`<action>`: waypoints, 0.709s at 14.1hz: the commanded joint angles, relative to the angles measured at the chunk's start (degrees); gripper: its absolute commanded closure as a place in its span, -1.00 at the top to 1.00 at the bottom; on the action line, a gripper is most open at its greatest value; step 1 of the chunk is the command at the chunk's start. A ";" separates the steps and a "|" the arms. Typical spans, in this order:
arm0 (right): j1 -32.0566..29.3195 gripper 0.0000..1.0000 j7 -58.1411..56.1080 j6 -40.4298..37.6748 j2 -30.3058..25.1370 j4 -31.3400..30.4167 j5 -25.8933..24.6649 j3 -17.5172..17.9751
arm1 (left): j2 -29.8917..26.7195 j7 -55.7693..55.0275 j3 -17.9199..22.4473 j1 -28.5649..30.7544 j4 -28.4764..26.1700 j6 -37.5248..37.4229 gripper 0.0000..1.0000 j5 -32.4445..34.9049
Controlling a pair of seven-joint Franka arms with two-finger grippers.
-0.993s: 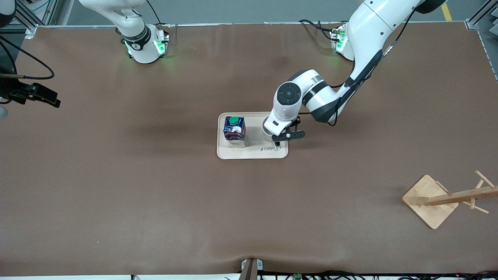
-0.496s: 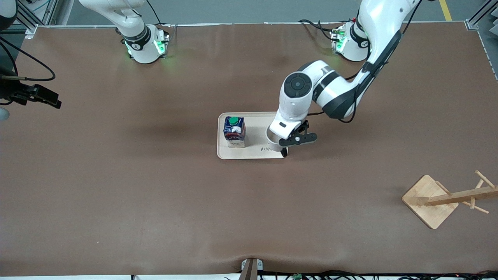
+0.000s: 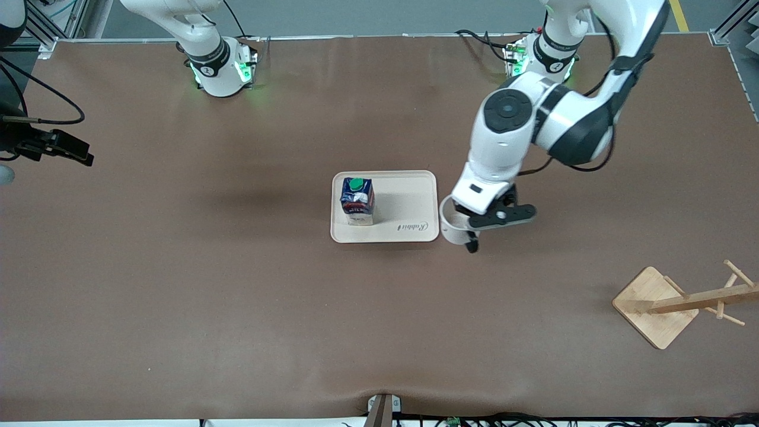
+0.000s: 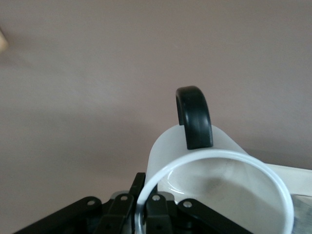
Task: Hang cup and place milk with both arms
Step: 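Lift the mug with the left gripper toward the wooden stand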
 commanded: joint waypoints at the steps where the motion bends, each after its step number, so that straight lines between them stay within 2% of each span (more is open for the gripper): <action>1: 0.42 1.00 -0.34 0.08 1.14 0.86 0.47 -0.08 | -3.54 8.08 -0.42 4.84 0.14 -1.48 -1.00 0.99; 5: 3.31 1.00 -0.17 0.08 2.37 0.86 0.47 0.18 | -5.82 21.53 -0.51 13.10 0.58 -1.40 -1.00 0.37; 8: 6.56 1.00 -0.34 -0.35 6.92 1.03 0.55 0.36 | -6.79 33.31 -0.51 18.46 2.07 -1.48 -1.00 0.20; 10: 7.89 1.00 0.27 0.26 7.55 1.03 2.47 0.36 | -6.01 40.77 -0.42 22.24 4.18 -1.40 -1.00 0.11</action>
